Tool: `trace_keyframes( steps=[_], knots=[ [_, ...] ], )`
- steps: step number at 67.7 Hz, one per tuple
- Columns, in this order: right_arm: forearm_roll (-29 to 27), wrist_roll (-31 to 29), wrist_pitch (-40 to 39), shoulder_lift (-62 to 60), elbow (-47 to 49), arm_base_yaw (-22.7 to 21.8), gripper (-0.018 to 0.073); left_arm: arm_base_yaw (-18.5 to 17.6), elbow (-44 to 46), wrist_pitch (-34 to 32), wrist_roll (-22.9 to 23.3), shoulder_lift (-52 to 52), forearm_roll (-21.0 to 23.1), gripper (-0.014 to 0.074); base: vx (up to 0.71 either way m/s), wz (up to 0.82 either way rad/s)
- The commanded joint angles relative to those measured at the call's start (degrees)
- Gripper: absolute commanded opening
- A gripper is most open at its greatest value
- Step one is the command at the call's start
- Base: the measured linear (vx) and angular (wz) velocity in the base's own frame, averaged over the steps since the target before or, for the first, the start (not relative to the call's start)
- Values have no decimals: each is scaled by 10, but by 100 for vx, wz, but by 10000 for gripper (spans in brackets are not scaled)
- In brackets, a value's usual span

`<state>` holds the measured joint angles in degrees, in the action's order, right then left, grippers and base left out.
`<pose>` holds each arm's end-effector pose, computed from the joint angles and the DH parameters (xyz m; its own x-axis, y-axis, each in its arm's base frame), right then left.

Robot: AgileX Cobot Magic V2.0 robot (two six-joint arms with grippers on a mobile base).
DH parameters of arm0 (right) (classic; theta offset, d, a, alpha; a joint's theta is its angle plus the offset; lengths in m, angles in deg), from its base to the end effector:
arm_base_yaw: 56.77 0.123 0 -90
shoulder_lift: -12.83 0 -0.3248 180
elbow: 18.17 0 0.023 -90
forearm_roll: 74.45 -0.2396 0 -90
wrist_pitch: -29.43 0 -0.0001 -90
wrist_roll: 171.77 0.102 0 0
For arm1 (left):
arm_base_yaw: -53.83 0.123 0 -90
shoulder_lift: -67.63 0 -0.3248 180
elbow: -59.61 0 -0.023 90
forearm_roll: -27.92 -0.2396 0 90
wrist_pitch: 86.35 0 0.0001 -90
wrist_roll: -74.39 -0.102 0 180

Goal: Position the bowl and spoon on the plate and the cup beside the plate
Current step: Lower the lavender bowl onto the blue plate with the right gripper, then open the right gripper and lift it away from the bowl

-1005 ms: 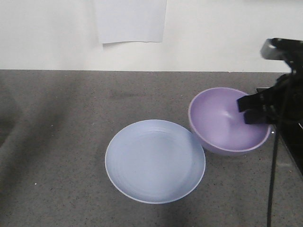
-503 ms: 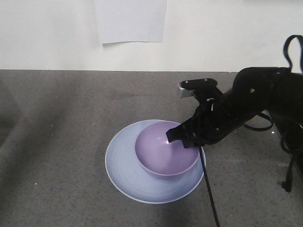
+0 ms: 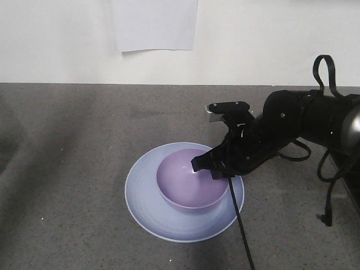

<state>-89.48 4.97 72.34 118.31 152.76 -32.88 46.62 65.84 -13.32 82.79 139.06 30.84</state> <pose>0.3165 0.1599 0.2653 -0.8938 -0.2485 -0.3734 -0.3440 0.9140 0.2150 0.1703 -0.0265 0.4762 -0.7554 -0.0663 -0.6519 0.0366 0.9890 -0.1430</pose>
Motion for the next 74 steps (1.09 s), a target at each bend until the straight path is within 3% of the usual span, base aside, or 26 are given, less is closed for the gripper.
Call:
trace_keyframes(
  steps=[1,11,30,39,57,74],
  knots=[
    [-7,-2,-25,-20,16,-1,38,-3,12,-14,0,-9,5,-6,0,0],
    [-6,-4,-25,-22,16,-1,130,-3,12,-14,0,-9,5,-6,0,0],
    [-6,0,-25,-24,18,-2,437,-3,12,-17,0,-9,5,-6,0,0],
    [-5,8,-25,-26,18,-2,537,-3,12,-16,0,-9,5,-6,0,0],
    [10,18,-21,-80,18,-2,559,-3,12,-17,0,-9,5,-6,0,0],
    [88,61,38,-170,18,-2,559,-3,12,-16,0,-9,9,-6,0,0]
  ],
)
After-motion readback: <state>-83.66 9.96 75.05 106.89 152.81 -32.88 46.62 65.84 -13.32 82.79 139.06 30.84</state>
